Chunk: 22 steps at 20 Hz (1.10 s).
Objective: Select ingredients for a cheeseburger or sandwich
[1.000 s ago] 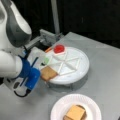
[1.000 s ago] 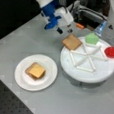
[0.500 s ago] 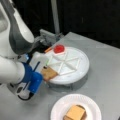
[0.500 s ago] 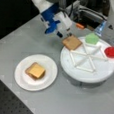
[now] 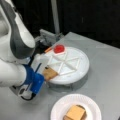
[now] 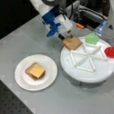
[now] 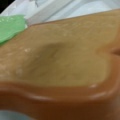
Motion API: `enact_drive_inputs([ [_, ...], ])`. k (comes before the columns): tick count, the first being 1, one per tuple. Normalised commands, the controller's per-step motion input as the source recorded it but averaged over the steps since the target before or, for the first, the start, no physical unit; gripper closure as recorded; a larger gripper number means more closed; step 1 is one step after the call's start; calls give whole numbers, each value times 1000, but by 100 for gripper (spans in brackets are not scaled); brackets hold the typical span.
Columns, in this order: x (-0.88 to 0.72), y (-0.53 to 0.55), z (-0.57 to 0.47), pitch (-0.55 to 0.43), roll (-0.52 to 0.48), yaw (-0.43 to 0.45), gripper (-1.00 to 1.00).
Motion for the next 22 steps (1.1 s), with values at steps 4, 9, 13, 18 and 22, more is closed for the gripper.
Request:
enact_drive_inputs([
  [4, 109, -66, -80, -29, 250, 27, -100],
  [9, 106, -68, -89, -45, 262, 23, -100],
  [13, 104, -56, -77, -39, 335, 16, -100],
  [18, 116, -109, -89, -29, 351, 35, -100],
  [22, 132, -184, -93, -26, 334, 39, -100],
])
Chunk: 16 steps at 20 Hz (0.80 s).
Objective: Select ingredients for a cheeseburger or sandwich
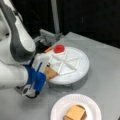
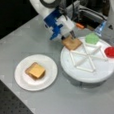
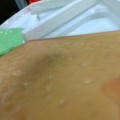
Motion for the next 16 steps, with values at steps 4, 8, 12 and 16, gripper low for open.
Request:
enact_drive_inputs([
  [4, 162, -231, -89, -31, 309, 44, -100],
  [8, 186, -223, -86, -19, 310, 34, -100],
  [12, 213, -177, -106, -17, 346, 16, -100],
  [16, 230, -166, -99, -14, 384, 31, -100],
])
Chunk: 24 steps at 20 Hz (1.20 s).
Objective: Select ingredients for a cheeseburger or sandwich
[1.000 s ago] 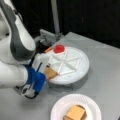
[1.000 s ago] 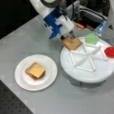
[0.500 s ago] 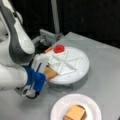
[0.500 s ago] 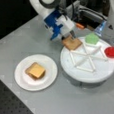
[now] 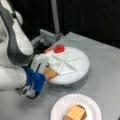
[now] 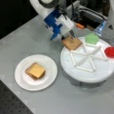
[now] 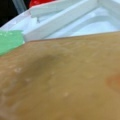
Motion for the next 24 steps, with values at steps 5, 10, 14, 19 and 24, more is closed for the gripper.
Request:
enact_drive_inputs([
  [5, 260, -227, -134, -36, 367, 64, -100],
  [10, 235, -310, -54, 6, 328, 102, -100],
  [14, 221, -269, -11, 24, 292, 112, -100],
  [19, 208, -207, -3, 37, 260, 117, -100],
  [24, 217, -183, -4, 32, 227, 93, -100],
])
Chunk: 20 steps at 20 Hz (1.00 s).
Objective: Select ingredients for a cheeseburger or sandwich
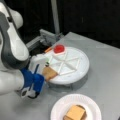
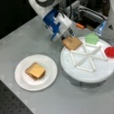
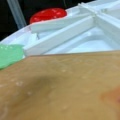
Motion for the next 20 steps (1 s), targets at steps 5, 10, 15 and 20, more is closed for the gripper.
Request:
enact_drive_inputs([
  [5, 206, -146, -5, 39, 202, 80, -100],
  [10, 206, -138, -3, 60, 150, 75, 100],
  [15, 212, -132, -4, 47, 167, 64, 100],
  [20, 219, -141, 7, 46, 165, 56, 100],
])
